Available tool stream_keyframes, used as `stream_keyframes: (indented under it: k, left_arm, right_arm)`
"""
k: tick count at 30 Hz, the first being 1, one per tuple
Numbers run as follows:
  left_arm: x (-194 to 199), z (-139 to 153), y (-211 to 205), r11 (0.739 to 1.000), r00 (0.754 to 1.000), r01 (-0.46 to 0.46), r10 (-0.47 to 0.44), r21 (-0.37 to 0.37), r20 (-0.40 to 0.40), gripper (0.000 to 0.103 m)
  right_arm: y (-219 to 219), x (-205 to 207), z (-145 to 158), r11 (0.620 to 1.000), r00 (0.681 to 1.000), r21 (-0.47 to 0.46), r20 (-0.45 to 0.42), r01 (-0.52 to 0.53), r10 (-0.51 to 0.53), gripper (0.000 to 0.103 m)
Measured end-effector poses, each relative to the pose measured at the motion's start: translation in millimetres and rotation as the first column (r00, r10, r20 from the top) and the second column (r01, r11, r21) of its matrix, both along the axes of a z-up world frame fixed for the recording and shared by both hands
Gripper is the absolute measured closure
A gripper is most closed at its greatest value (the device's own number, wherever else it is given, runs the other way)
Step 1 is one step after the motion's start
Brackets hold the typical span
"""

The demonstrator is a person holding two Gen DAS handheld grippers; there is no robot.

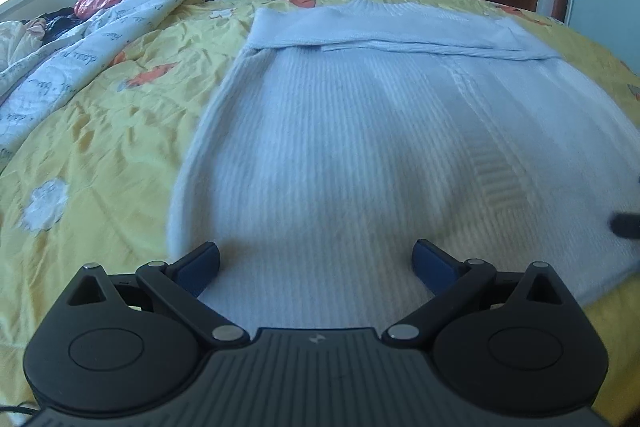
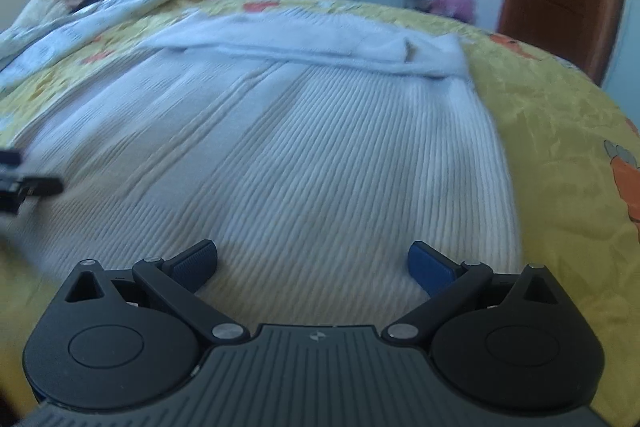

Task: Fold small clothes
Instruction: 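Grasp the sweater hem with the left tool while the right tool grasps it too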

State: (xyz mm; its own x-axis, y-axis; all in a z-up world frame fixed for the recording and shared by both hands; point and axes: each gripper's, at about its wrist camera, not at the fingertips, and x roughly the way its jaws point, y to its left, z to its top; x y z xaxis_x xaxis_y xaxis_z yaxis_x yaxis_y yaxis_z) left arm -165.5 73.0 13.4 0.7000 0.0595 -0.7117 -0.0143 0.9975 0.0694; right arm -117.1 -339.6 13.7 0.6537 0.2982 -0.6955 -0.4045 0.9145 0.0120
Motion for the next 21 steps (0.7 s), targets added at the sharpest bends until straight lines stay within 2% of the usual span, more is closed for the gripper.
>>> stream_keyframes:
  k: [3, 7, 9, 12, 15, 18, 21]
  left_arm:
    - [-11, 2, 8, 1.000, 1.000, -0.006, 0.006, 0.005, 0.002, 0.000]
    - [-16, 8, 18, 0.994, 0.998, -0.058, 0.057, 0.089, 0.011, 0.000]
    - [-15, 10, 31, 0.994, 0.997, -0.080, 0.080, 0.074, 0.004, 0.000]
    - [-10, 7, 54, 0.994, 0.994, -0.103, 0.101, -0.036, -0.051, 0.000]
    - [-9, 6, 74, 0.973, 0.989, -0.143, 0.132, -0.180, -0.073, 0.000]
    - [-8, 10, 84, 0.950, 0.989, -0.139, 0.120, -0.279, -0.085, 0.001]
    - [-5, 12, 86, 0.934, 0.991, -0.116, 0.085, -0.337, -0.106, 0.009]
  right_arm:
    - [-11, -18, 2, 0.998, 0.998, -0.021, -0.016, -0.053, 0.053, 0.000]
    - [-23, -32, 8, 0.997, 0.996, -0.023, -0.056, -0.068, 0.067, 0.001]
    - [-30, -35, 13, 0.998, 0.996, -0.012, -0.068, -0.063, 0.062, 0.001]
    - [-50, -32, 20, 0.997, 0.995, 0.075, -0.089, -0.029, 0.035, 0.004]
    - [-74, -19, 21, 0.981, 0.987, 0.193, -0.158, 0.034, -0.003, 0.012]
    - [-95, -9, 26, 0.946, 0.975, 0.309, -0.218, 0.099, -0.031, 0.013]
    - [-113, -2, 30, 0.905, 0.965, 0.393, -0.253, 0.165, -0.066, 0.010]
